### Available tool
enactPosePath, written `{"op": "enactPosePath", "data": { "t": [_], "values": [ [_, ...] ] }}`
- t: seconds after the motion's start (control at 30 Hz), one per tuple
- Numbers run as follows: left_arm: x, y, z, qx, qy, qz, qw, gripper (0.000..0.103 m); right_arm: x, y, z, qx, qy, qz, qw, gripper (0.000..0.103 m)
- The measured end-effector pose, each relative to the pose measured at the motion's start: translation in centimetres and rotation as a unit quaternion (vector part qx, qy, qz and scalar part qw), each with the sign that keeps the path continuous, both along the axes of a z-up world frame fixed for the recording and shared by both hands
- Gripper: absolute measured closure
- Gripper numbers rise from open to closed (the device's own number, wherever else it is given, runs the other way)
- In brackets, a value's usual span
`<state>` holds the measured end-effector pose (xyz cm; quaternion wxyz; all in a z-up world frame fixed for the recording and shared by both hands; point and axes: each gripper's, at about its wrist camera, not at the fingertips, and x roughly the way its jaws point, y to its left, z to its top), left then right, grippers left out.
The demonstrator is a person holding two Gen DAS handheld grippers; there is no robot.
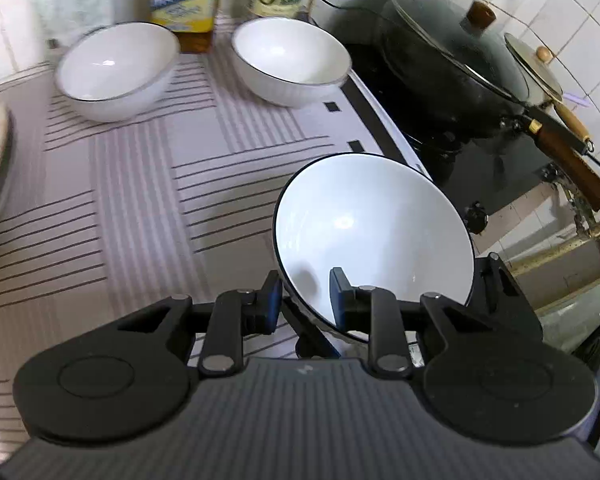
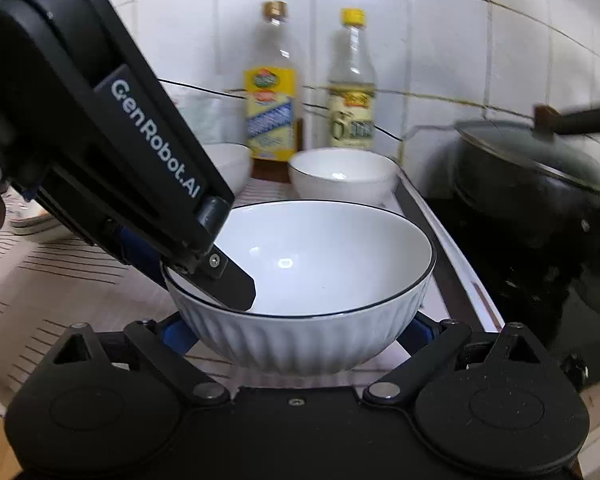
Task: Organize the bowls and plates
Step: 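Carry the white bowl beside the plate stack and set it down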
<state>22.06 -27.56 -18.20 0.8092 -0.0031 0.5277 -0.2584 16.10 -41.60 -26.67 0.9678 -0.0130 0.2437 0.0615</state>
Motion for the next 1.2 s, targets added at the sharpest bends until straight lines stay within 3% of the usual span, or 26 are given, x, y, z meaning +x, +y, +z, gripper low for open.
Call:
{"op": "enactPosePath", "data": {
  "t": [0.27, 0.57, 0.73, 0.9, 1.2],
  "values": [
    [-0.4, 5.2, 2.3, 0.016, -0.014, 0.039, 0.9990, 0.079, 0.4, 4.2, 2.0, -0.030, -0.031, 0.080, 0.996, 0.003],
    [1.1, 11.1, 1.8, 0.038, 0.010, 0.120, 0.9920, 0.078, 2.4, 9.4, 1.9, -0.042, -0.041, 0.180, 0.982, 0.003],
    [1.7, 11.8, 1.4, 0.078, 0.010, 0.132, 0.9881, 0.077, 3.6, 10.9, 1.4, -0.042, -0.040, 0.213, 0.975, 0.003],
    [3.0, 12.5, 0.2, 0.079, 0.016, 0.147, 0.9859, 0.078, 5.6, 11.4, 0.6, -0.028, -0.025, 0.222, 0.974, 0.004],
    [4.4, 12.7, -2.5, 0.084, 0.027, 0.146, 0.9854, 0.078, 9.2, 12.1, -1.4, -0.050, 0.004, 0.249, 0.967, 0.004]
  ]
}}
